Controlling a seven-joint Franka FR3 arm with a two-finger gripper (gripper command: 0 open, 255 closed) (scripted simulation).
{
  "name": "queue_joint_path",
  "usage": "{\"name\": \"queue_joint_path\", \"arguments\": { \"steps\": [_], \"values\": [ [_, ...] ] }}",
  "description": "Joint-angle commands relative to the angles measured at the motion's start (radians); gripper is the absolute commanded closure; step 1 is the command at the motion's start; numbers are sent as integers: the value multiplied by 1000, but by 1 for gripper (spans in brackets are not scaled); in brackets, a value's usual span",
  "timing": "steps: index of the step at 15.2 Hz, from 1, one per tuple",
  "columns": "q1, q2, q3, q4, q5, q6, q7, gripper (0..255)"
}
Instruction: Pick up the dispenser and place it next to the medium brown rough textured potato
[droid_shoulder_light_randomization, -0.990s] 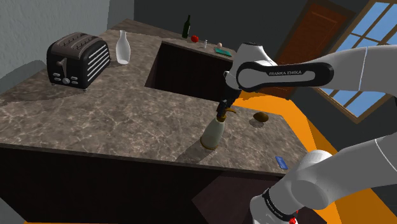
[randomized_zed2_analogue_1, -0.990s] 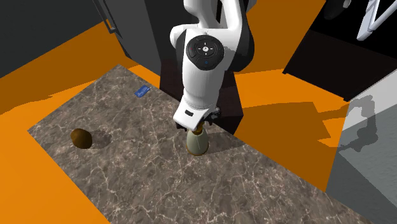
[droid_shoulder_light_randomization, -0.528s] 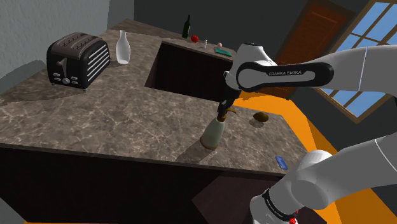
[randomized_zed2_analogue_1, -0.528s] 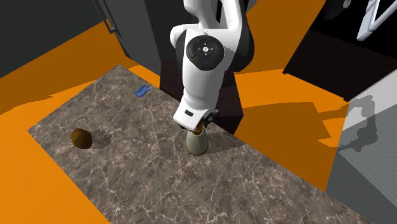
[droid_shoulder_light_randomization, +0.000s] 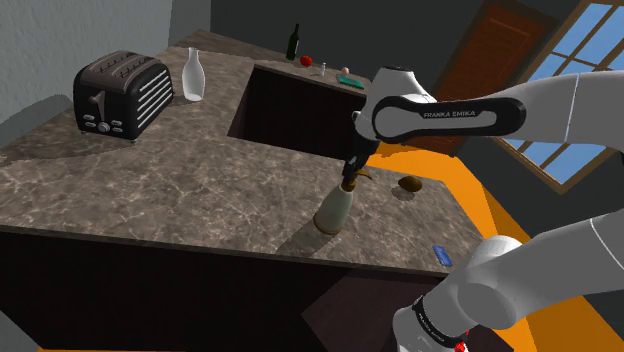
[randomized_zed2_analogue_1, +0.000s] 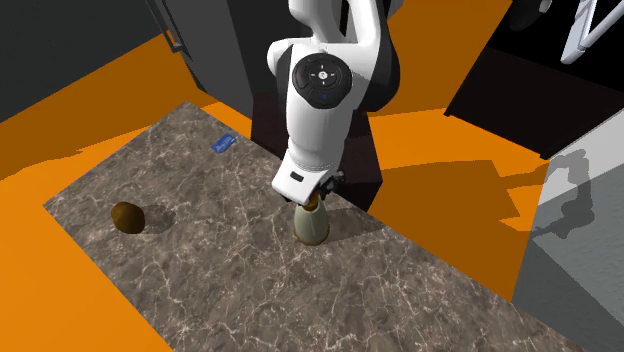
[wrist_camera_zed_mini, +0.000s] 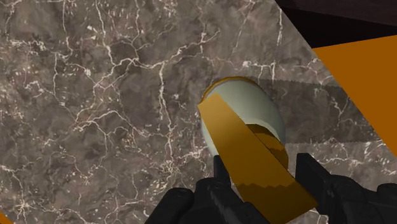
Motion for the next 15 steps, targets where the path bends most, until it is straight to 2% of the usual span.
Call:
{"name": "queue_joint_path", "arguments": {
  "steps": [1, 15],
  "values": [
    [0, -7, 1, 15, 1, -21, 0, 255],
    [2, -54, 4, 165, 5, -218, -8, 255]
  ]
}}
